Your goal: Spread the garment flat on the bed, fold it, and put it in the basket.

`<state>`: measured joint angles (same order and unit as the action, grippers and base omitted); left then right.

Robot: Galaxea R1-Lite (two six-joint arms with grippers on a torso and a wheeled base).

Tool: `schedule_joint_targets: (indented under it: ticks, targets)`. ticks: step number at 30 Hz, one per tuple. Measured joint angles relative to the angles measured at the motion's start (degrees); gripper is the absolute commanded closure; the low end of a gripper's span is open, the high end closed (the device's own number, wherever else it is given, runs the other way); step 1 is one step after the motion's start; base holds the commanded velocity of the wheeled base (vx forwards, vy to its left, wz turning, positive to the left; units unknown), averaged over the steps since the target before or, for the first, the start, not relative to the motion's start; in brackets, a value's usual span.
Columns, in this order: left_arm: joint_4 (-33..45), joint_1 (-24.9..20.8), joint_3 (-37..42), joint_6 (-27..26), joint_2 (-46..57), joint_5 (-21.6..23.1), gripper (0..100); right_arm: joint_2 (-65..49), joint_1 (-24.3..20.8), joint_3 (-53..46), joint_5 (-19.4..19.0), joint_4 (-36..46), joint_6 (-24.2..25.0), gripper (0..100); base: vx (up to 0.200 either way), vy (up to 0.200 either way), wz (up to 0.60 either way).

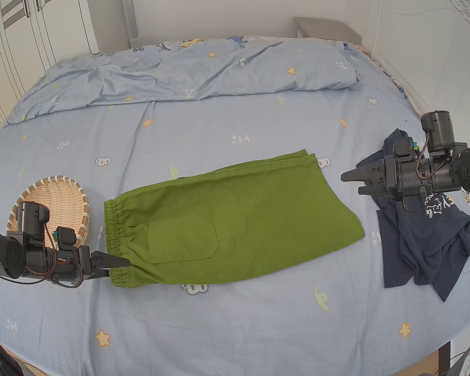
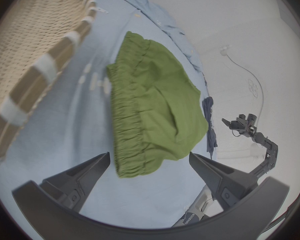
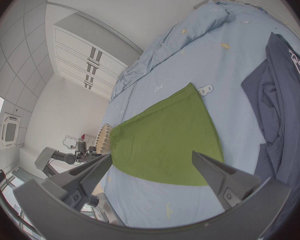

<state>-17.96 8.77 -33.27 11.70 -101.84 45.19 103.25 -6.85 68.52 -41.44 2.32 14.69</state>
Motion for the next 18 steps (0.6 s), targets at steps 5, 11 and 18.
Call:
schedule_joint_targets:
  ticks: [5, 11, 18]
  targets:
    - [-0.4, 2.0, 0.9, -0.3, 0.4, -0.8, 0, -1.5, -1.2, -1.4, 0.1, -0.3, 0.0, 0, 0.000, 0.000, 0.00]
    - [-0.8, 1.6, 0.0, -0.3, -0.5, -1.1, 0, -1.9, -2.2, -2.1, 0.2, -0.4, 0.0, 0, 0.000, 0.000, 0.00]
    - [-4.0, -0.1, -1.4, 0.2, -3.7, -1.0, 0, -2.0, -2.9, -2.4, 0.3, -0.4, 0.0, 0, 0.000, 0.000, 0.00]
